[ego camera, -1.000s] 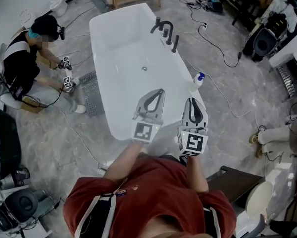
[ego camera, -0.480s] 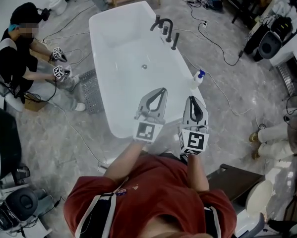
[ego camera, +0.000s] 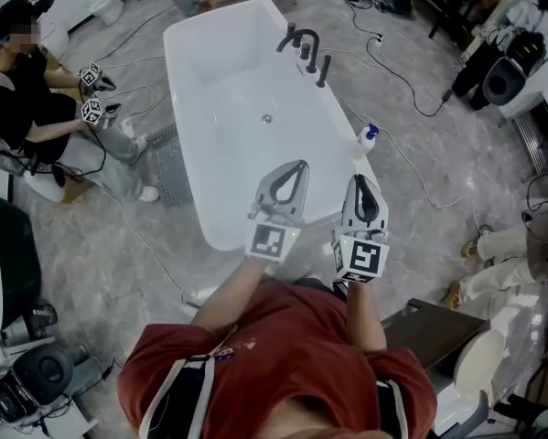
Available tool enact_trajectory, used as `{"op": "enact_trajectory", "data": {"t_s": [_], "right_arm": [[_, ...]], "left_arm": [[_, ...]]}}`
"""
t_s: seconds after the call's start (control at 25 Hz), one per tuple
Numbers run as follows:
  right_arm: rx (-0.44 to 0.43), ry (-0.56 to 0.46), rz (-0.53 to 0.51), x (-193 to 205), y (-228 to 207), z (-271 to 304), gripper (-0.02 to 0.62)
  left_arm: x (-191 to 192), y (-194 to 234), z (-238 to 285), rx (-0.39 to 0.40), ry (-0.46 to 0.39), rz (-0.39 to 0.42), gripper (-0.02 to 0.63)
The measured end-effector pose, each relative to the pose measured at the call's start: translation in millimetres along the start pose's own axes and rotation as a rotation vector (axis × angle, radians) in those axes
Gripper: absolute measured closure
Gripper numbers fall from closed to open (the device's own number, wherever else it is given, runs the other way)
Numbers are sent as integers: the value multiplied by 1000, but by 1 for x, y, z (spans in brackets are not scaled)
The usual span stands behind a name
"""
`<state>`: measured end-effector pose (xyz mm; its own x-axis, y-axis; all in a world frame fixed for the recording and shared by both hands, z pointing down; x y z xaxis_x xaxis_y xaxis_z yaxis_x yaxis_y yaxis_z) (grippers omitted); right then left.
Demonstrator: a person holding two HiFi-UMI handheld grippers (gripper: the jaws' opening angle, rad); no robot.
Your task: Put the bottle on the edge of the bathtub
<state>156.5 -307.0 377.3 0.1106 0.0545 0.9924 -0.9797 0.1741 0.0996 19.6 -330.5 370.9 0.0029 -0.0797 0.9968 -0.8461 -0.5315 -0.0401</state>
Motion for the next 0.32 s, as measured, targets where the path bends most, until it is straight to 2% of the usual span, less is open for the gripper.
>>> {"op": "enact_trajectory", "data": {"t_s": [0.12, 0.32], "right_arm": [[-9, 2, 3, 0, 3, 1, 566], [-17, -5, -80, -5, 18, 6, 566]], "left_arm": [[1, 2, 0, 3, -1, 1, 591], [3, 9, 0, 4, 7, -2, 591]]}}
Point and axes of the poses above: the fingertips, and each gripper's own axes: z forward along the fingers, y to its left, x out of its underside, the point moved 4 cm from there along -z, backward along the fingers, and after that the axes turned 6 degrees about y, right-handed, at the moved point
